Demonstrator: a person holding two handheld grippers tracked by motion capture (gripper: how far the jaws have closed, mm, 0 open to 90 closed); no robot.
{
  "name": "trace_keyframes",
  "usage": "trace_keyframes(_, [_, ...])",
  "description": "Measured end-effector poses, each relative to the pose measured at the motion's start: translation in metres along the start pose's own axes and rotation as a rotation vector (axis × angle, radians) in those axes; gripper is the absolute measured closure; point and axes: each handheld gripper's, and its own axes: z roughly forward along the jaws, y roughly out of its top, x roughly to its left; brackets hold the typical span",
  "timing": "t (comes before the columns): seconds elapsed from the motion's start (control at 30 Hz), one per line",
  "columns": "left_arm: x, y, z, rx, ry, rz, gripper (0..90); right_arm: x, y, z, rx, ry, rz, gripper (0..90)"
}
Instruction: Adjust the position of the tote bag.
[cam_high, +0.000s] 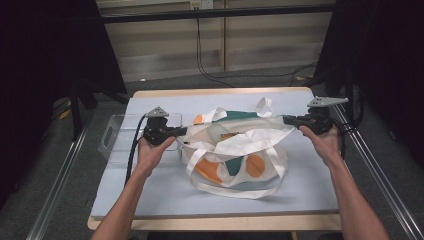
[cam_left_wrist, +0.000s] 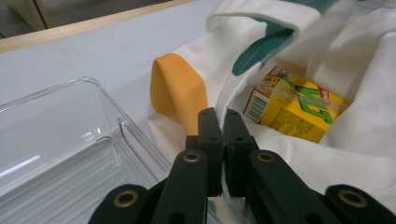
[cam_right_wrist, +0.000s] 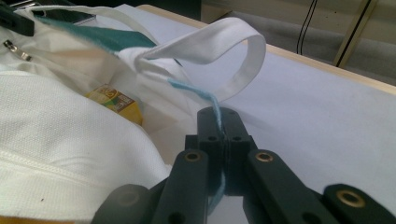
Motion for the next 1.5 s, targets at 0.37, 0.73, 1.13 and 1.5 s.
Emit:
trace_keyframes(0.37, [-0.015, 0.004, 0.022, 0.063, 0.002, 0.019, 82.6, 0.002, -0.019, 0.023, 0.067, -0.015, 0.002, 88.0])
trace_keyframes(0.73, [-0.028, 0.012, -0.014, -0.056, -0.015, 0.039, 49.4, 0.016, -0.007, -0.010, -0.014, 0.010, -0.033, 54.5])
trace_keyframes(1.13, [-0.089, 0.023, 0.001, -0.050, -0.182, 0.154, 48.1, 0.056, 0.014, -0.006, 0.001, 0.178, -0.127, 51.7])
trace_keyframes(1.5, [-0.129, 0.048, 0.030, 0.030, -0.281, 0.247, 42.6, 0.081, 0.031, 0.014, 0.053, 0.292, -0.170, 48.9])
